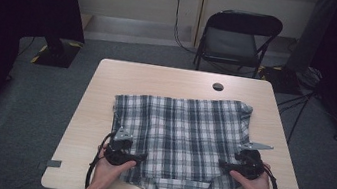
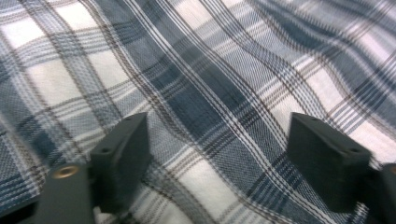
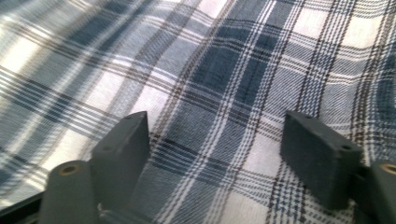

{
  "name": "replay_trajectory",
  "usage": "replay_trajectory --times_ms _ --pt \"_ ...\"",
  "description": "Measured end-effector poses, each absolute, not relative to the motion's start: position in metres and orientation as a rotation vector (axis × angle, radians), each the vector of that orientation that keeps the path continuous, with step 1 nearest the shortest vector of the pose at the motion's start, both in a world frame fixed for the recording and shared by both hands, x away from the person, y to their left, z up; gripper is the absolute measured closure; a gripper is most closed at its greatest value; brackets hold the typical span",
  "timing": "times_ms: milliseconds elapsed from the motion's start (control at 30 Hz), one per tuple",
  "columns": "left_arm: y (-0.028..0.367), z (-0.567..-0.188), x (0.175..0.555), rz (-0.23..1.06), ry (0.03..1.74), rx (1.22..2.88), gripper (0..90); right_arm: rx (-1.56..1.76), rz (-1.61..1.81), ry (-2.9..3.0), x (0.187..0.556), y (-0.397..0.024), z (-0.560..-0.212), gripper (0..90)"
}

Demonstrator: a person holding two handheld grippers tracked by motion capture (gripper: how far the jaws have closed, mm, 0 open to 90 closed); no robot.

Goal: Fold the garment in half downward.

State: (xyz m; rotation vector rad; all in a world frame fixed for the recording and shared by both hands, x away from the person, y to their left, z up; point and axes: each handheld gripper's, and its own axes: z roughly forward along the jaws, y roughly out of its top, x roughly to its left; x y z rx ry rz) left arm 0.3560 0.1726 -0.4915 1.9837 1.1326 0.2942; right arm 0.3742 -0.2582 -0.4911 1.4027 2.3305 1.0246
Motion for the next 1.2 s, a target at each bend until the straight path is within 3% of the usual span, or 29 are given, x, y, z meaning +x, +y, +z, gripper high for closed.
replay_trajectory --times_ms 233,600,1200 --pt "0.216 -0.47 0.336 0.325 1.131 1.786 10.0 1.397 1.283 2.144 0.358 -0.277 -0.467 20.1" --pt "0.251 -0.475 0.325 0.427 1.355 1.684 13.1 1.447 1.319 2.019 0.338 -0.3 -0.457 18.0" --pt "0.292 -0.48 0.337 0.491 1.512 1.574 11.5 1.712 1.16 1.781 0.355 -0.366 -0.475 15.9"
